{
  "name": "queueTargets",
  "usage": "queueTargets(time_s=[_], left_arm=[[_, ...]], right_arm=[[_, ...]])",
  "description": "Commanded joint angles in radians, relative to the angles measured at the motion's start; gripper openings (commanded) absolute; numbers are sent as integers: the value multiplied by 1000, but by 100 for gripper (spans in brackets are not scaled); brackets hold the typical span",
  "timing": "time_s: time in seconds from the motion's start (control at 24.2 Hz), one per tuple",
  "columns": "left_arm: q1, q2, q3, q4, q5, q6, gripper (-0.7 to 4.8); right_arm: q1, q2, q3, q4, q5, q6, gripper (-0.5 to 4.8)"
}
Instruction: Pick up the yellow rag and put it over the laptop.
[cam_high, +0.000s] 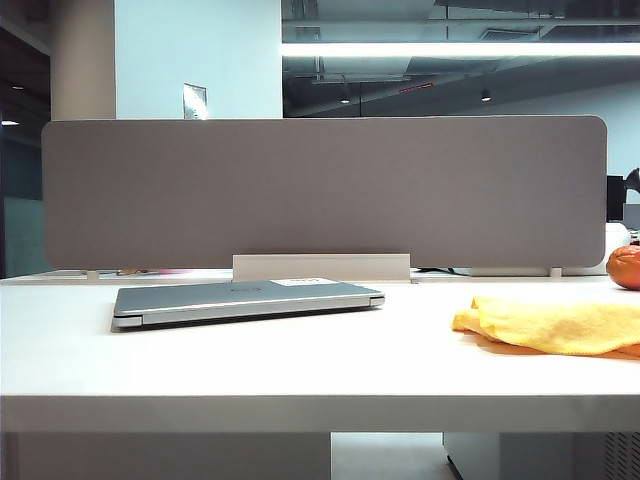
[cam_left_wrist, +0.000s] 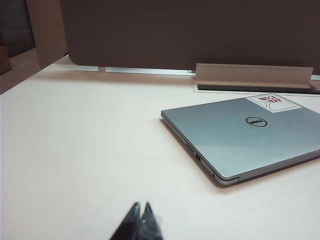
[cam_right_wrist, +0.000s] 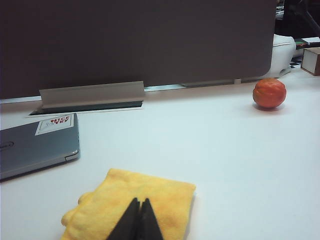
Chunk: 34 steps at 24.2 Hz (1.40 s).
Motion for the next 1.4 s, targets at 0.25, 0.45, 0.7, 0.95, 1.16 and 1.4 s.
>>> queueTargets(time_s=[0.25, 0.45, 0.7, 0.95, 1.16, 1.4], left_arm=[[1, 1, 3, 6, 5, 2, -6], [0, 1, 3, 6, 56, 1, -6], [0, 1, 3, 7, 161, 1, -6], [0, 1, 3, 6, 215, 1, -6], [0, 1, 3, 6, 287, 0, -6], [0, 1, 3, 6, 297, 0, -6]], right_arm=[[1, 339, 229, 3, 0, 3, 56], [1, 518, 325, 3, -7, 3, 55], [1, 732, 433, 3, -122, -5, 55], [1, 946, 521, 3, -227, -5, 56], [2, 1151, 594, 2, -244, -5, 252], [2, 1297, 623, 12, -239, -5, 300]])
